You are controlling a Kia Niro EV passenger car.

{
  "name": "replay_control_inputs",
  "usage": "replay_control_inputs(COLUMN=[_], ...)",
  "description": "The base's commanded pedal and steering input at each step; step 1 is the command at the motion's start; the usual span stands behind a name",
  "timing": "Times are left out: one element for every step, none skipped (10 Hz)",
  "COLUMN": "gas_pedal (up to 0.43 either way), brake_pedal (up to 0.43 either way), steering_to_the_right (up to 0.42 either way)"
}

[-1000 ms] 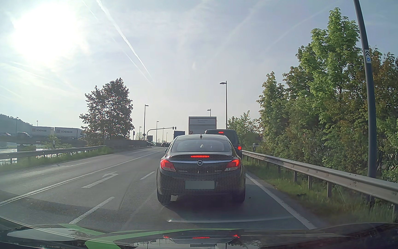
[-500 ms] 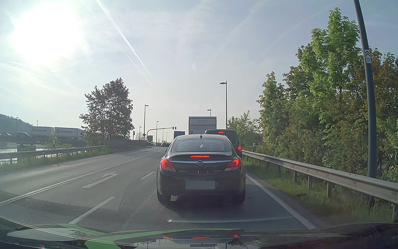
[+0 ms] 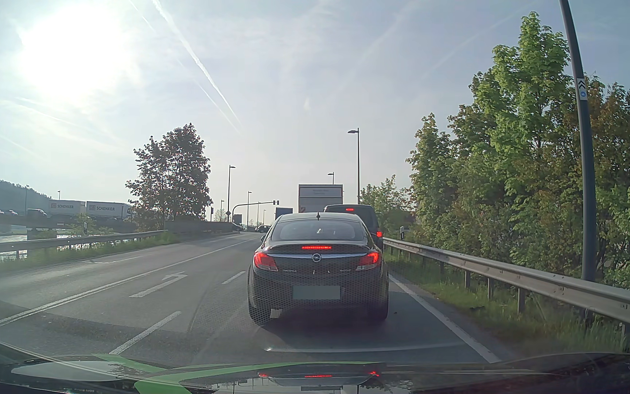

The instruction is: Follow the waypoints while adhering to traffic rules and regulations

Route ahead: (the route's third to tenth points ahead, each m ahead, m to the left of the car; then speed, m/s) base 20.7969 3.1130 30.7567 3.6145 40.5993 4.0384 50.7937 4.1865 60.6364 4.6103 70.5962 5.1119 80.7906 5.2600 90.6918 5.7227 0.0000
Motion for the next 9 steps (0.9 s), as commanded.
replay_control_inputs(gas_pedal=[0.0, 0.0, 0.0, 0.0, 0.0, 0.0, 0.0, 0.0, 0.0], brake_pedal=[0.47, 0.47, 0.47, 0.463, 0.47, 0.47, 0.463, 0.463, 0.463], steering_to_the_right=[0.003, 0.003, 0.003, 0.003, 0.003, 0.003, 0.003, 0.003, 0.003])
